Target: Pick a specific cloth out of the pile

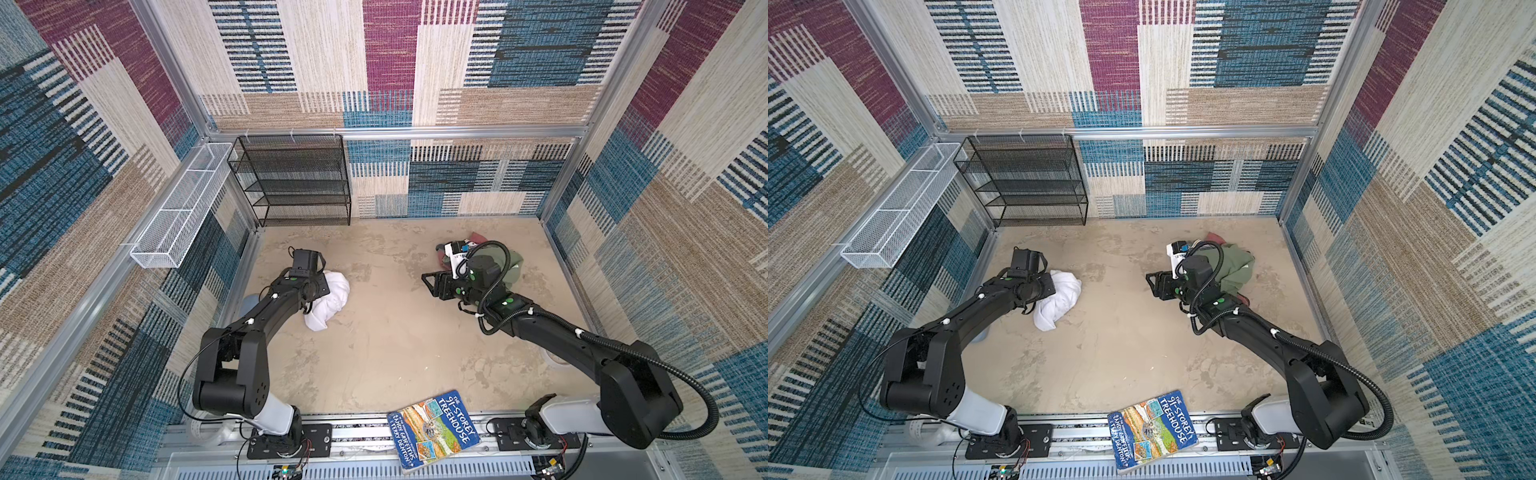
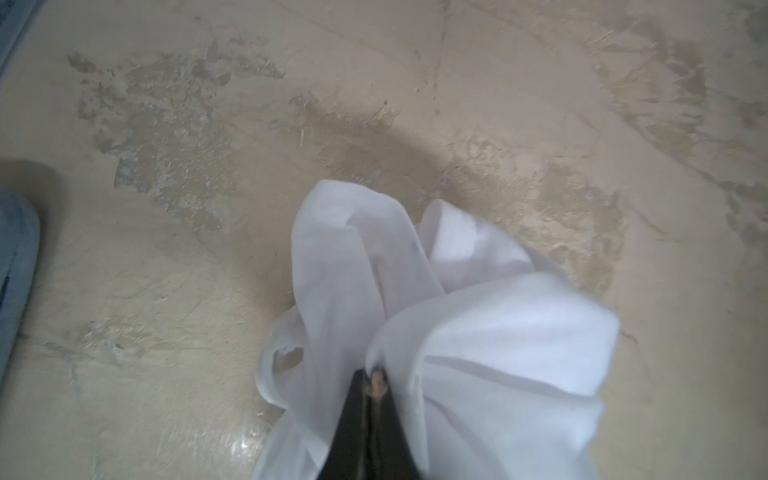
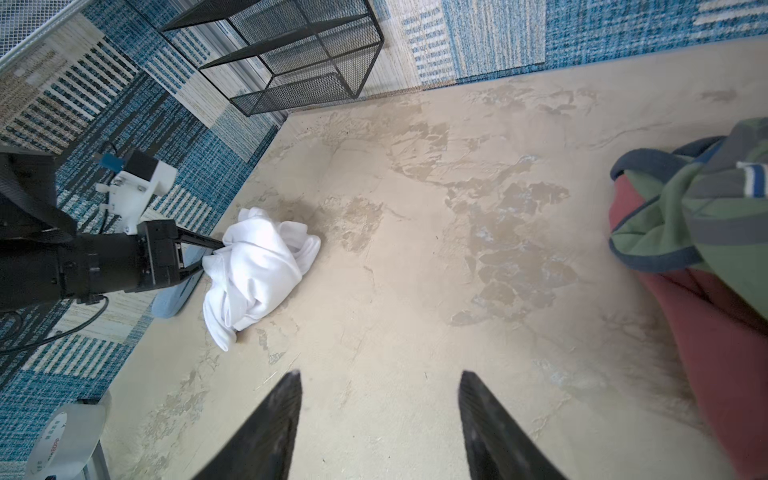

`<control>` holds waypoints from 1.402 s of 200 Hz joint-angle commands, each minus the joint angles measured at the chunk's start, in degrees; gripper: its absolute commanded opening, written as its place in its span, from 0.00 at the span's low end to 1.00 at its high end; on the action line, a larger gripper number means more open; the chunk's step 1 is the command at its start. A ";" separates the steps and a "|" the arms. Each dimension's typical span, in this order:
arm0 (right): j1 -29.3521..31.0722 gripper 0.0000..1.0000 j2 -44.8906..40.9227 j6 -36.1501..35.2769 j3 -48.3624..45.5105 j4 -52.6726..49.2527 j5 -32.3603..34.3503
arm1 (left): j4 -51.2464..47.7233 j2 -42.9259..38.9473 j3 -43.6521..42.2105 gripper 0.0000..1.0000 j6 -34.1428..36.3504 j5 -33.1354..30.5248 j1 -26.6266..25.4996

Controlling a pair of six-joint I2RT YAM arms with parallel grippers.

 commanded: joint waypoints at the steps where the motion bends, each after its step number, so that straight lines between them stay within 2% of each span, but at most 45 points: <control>1: 0.03 0.63 0.26 0.06 0.73 1.51 -0.42 | 2.05 1.50 -0.69 0.00 -1.54 -1.52 0.51; 39: -0.05 0.63 0.65 -0.30 2.11 0.28 -0.04 | 3.11 1.28 -1.86 0.00 -2.35 -0.45 0.61; 57: -0.35 0.64 0.34 -0.34 1.80 0.80 0.09 | 1.96 -0.15 -1.50 0.32 -2.76 -0.28 0.61; 75: -1.07 0.70 0.15 -0.73 1.80 0.68 0.06 | 0.88 -2.92 -1.58 0.44 -3.26 -0.62 0.61; 114: -5.96 0.90 -3.61 -3.54 1.02 -0.40 0.77 | -0.32 -10.81 -1.86 0.48 -1.57 -1.13 0.61; 125: -8.13 1.00 -4.92 -4.82 0.21 -0.21 1.46 | 0.25 -12.26 -2.17 0.48 -0.34 -1.66 0.61; 145: -13.61 1.00 -5.91 -7.50 -0.94 0.66 2.12 | 3.21 -14.63 -3.74 0.50 1.23 -3.48 0.61; 160: -18.62 1.00 -5.80 -8.82 -1.51 1.09 3.23 | 6.82 -16.06 -5.61 0.60 2.60 -5.13 0.61; 169: -21.48 1.00 -5.97 -9.74 -2.44 1.90 5.38 | 9.36 -16.53 -6.58 0.61 4.12 -6.52 0.61; 191: -26.27 1.00 -6.43 -12.53 -7.77 8.19 14.57 | 17.04 -16.25 -10.28 0.64 9.24 -10.01 0.70; 212: -27.76 1.00 -5.06 -15.82 -13.73 16.67 21.14 | 25.89 -15.30 -14.52 0.65 16.40 -11.44 0.84; 242: -28.13 1.00 -1.97 -17.97 -21.90 32.00 25.21 | 33.30 -14.87 -19.64 0.65 22.92 -13.49 1.46; 280: -28.19 1.00 0.00 -19.62 -31.24 51.68 26.39 | 44.24 -14.80 -26.73 0.65 23.39 -9.26 2.97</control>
